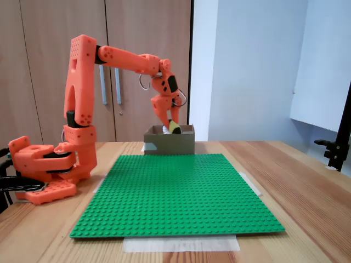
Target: Pick the ball and put it in the box.
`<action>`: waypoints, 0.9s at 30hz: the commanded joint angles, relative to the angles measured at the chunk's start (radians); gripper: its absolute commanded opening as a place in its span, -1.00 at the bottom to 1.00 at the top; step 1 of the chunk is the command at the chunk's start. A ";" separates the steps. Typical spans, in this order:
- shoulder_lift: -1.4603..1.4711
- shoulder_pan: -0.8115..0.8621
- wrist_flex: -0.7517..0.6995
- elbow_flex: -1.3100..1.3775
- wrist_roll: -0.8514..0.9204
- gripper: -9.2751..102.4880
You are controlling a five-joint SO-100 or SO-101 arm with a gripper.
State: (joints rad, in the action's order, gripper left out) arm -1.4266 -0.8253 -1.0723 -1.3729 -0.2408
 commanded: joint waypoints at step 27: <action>-0.230 -0.031 0.067 -0.089 -0.064 -0.62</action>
State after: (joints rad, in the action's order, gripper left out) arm -1.5631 -0.8805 -1.0201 -1.4650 -0.3114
